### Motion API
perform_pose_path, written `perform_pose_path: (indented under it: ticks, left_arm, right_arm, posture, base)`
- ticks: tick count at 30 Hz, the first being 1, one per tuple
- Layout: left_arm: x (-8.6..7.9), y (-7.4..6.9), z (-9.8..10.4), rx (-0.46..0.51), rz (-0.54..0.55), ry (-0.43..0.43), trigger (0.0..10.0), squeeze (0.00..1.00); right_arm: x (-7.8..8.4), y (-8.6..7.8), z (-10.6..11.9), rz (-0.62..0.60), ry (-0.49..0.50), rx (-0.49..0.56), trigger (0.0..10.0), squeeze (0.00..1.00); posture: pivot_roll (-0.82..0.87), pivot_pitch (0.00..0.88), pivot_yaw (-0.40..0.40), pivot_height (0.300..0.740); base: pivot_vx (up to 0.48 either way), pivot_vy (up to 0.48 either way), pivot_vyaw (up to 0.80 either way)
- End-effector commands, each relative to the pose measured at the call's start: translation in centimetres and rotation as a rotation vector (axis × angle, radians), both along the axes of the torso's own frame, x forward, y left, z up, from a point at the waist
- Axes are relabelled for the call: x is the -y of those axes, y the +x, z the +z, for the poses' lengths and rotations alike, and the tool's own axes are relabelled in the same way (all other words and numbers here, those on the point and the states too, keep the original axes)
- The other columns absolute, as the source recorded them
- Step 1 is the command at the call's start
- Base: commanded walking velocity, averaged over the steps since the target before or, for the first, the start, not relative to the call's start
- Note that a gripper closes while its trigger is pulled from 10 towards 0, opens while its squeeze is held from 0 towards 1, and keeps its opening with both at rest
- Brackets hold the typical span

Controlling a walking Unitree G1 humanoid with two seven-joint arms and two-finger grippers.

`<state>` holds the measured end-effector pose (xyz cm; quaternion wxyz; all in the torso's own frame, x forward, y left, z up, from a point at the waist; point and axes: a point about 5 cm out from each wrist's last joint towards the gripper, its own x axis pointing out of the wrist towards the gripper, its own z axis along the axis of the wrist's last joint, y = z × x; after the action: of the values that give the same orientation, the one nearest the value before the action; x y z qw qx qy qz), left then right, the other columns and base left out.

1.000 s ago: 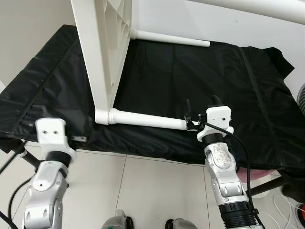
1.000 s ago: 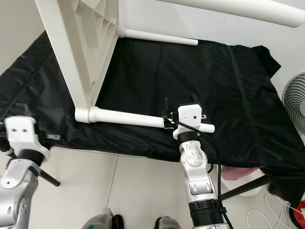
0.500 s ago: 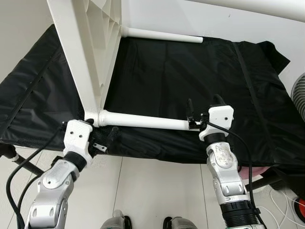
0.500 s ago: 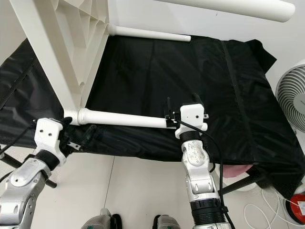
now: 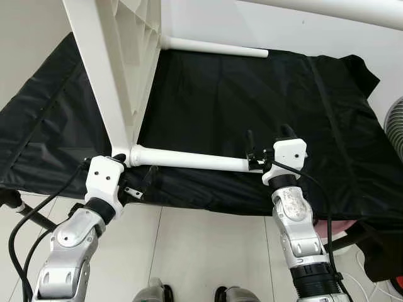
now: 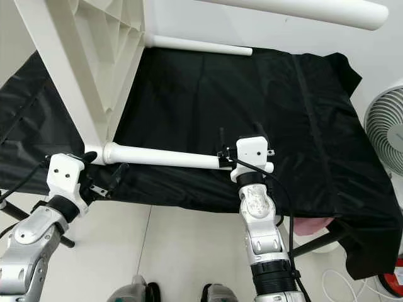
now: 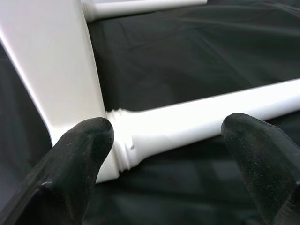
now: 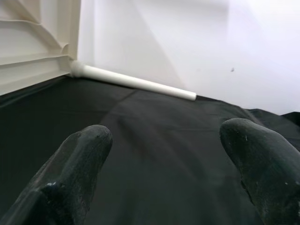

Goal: Building children table

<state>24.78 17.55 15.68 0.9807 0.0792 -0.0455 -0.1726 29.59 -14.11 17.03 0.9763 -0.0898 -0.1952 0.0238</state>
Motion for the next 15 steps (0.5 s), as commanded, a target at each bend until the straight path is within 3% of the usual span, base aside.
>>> perform_pose_path:
  ticks: [1, 5, 12, 15]
  left_arm:
    - [-0.35, 0.18, -0.31, -0.006, 0.070, -0.009, 10.0, 0.00]
    - [-0.69, 0.30, -0.04, 0.015, 0.092, -0.033, 10.0, 0.00]
    - [-0.96, 0.52, -0.15, 0.014, 0.111, 0.004, 10.0, 0.00]
    - [-0.96, 0.59, -0.11, 0.015, 0.114, -0.002, 10.0, 0.00]
  right_arm:
    - [0.26, -0.03, -0.19, -0.006, -0.001, -0.003, 10.0, 0.00]
    - [0.21, 0.03, -0.23, -0.005, -0.001, -0.002, 10.0, 0.00]
    - [0.07, 0.09, -0.21, 0.001, 0.000, 0.000, 10.0, 0.00]
    - [0.06, 0.12, -0.21, 0.001, 0.000, 0.001, 10.0, 0.00]
  posture:
    - [0.01, 0.106, 0.006, 0.740]
    - [0.01, 0.099, 0.007, 0.740]
    - [0.01, 0.094, 0.008, 0.740]
    - [0.01, 0.094, 0.008, 0.740]
  base:
    - [0.000, 0.000, 0.00]
    - [0.000, 0.000, 0.00]
    - [0.000, 0.000, 0.00]
    - [0.000, -0.251, 0.00]
